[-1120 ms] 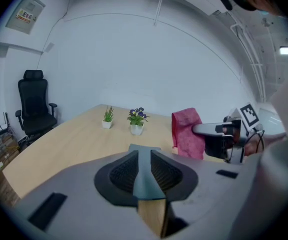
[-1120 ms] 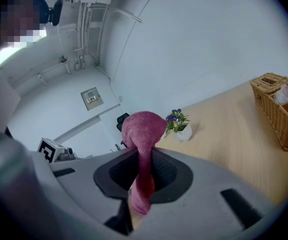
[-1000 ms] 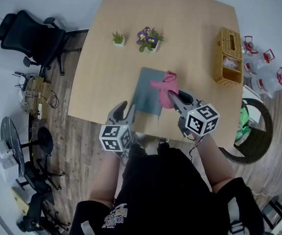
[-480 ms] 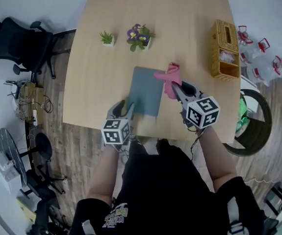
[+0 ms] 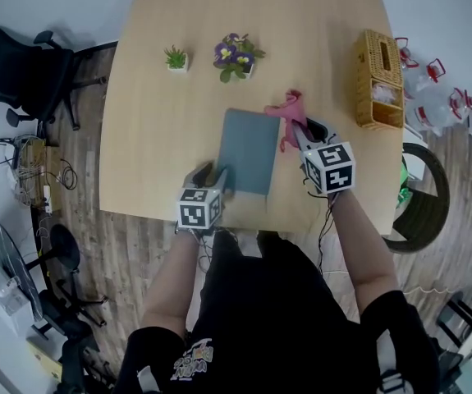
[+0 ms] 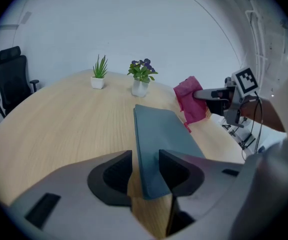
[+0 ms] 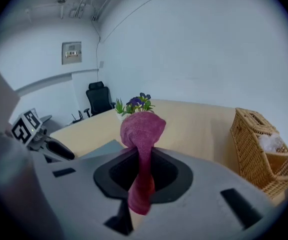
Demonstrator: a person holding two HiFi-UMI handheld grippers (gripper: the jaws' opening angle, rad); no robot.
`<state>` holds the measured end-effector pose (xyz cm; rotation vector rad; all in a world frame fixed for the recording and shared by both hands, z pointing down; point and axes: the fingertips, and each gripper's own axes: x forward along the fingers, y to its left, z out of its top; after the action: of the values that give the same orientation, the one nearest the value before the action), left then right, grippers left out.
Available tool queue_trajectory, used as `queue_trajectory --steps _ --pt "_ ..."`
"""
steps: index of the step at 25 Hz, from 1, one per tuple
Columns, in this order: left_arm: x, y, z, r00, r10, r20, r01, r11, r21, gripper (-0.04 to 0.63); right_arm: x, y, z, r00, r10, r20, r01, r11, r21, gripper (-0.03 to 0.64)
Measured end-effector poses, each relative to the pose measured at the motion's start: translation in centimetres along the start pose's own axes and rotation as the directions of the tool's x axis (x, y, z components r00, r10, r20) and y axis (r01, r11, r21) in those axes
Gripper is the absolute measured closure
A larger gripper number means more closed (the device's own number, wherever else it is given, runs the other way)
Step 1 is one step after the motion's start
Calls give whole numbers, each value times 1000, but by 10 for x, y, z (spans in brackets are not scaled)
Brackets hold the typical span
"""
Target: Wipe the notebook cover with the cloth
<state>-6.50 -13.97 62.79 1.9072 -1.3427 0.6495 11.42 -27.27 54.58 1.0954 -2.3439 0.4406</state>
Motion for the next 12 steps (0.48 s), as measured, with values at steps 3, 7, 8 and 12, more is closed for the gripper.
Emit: queue_trajectory --steps 3,7,8,12 --pt "4 0 -2 999 -35 -17 35 999 -4 437 14 -3 -5 998 -35 -51 30 996 -84 558" --pt "6 0 -2 997 -75 -18 75 997 -19 438 34 1 -11 992 -64 -105 43 979 -197 558" --pt "6 0 -2 997 -81 -18 81 997 -19 439 38 2 -14 990 -70 -123 40 973 -226 558" --pt "7 0 -3 997 -82 -15 82 997 -7 439 55 14 -26 979 -76 -189 10 945 -328 558"
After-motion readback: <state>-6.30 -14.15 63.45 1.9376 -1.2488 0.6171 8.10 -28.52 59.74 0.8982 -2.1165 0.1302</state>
